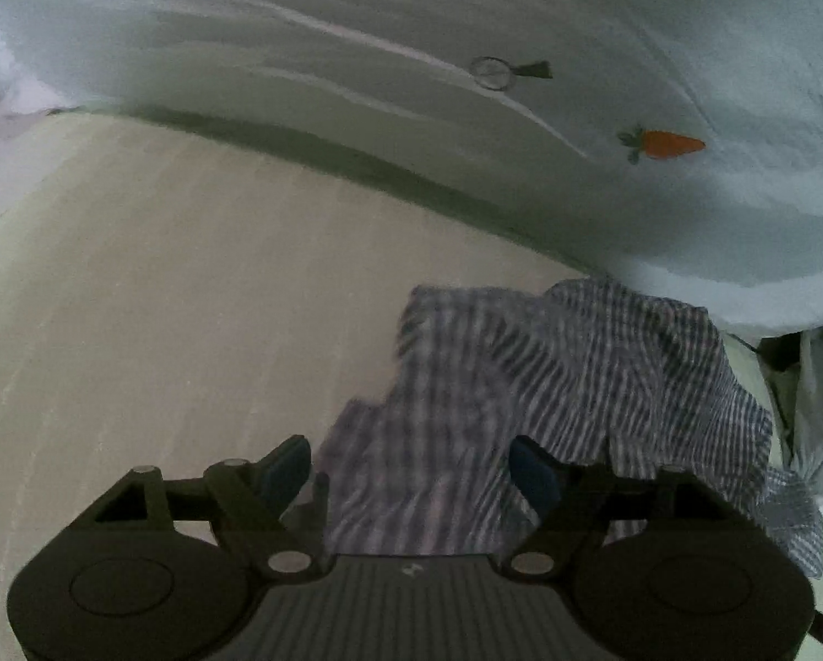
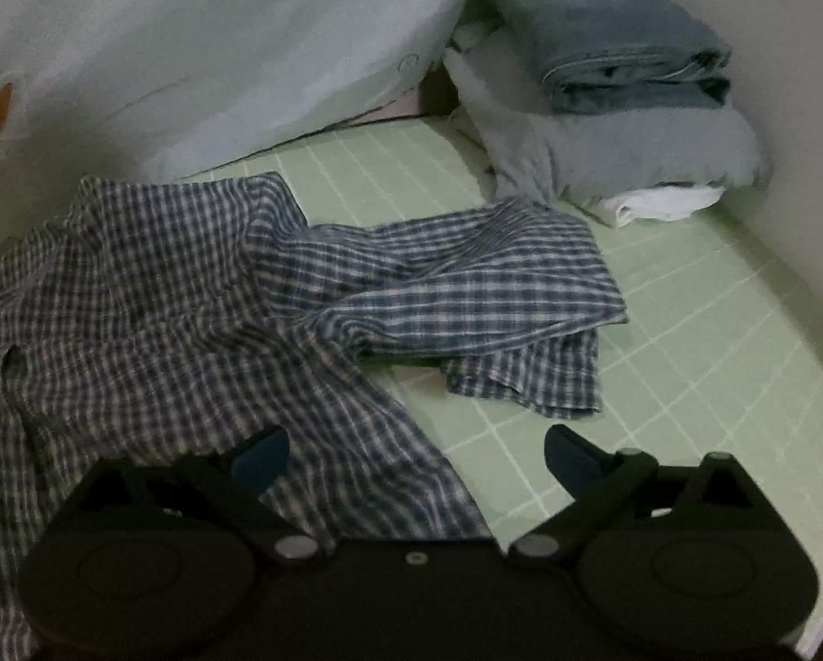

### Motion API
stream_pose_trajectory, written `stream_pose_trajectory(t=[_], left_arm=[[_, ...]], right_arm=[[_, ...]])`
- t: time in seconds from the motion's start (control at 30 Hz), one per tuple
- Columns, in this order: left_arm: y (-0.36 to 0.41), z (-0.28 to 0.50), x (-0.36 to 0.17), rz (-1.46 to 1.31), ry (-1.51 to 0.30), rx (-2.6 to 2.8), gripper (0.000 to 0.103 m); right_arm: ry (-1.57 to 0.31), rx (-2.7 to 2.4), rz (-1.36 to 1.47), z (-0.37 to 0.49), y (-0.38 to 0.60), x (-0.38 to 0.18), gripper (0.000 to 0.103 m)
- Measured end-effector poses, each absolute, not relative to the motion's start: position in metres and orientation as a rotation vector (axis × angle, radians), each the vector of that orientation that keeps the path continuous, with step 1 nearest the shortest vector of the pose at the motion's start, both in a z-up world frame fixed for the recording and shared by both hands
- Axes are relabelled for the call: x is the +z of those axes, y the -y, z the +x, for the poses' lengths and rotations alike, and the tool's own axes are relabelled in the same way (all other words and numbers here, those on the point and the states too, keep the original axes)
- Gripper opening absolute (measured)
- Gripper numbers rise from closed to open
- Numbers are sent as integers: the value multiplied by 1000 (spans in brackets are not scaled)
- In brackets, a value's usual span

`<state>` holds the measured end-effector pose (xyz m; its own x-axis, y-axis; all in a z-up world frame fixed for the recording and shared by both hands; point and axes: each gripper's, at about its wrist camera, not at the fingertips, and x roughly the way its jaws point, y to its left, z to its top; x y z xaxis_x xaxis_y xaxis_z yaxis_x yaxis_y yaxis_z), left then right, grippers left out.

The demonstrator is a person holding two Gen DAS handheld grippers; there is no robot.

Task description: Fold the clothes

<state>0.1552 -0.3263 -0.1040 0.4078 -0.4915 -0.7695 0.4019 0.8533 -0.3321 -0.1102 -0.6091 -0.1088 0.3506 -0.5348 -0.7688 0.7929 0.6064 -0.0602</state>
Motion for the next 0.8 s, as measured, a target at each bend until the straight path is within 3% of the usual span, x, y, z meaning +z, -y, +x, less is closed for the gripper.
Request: stream_pose_trajectory(t=[0.03,0.07,0.1,0.13,0.23,0.37,0.53,0.6,0.77,0.8], left_arm=[[333,156,-104,-102,-1001,-572,55],[339,156,-105,-105,-998,-580,28],[346,156,-105,-106,-995,-588,16],[351,152,-102,-100,-986,-603,10],[369,121,-87,-25,-900,-702,9],[401,70,-92,137,-917,-855,9],[411,44,-136,162,-1082,-877,11],[405,40,-130,173,-1080,-891,18],[376,43,-98,70,-1040,-905,62],[367,43,-90,43,-1020,-896,65]], right_arm=[[-847,-879,355,-110,611,-111,100],[-851,-875,358,-109,612,-113,100],[-859,-875,362,-111,612,-116,100],[-867,-875,365,-114,611,-119,100],[-886,-880,381,-122,608,-127,100],[-907,-883,410,-132,605,-135,100],[-920,-847,430,-132,601,-140,100],[-923,-830,420,-131,597,-141,100],[-937,-795,413,-125,593,-144,100],[-938,-790,407,-124,592,-144,100]])
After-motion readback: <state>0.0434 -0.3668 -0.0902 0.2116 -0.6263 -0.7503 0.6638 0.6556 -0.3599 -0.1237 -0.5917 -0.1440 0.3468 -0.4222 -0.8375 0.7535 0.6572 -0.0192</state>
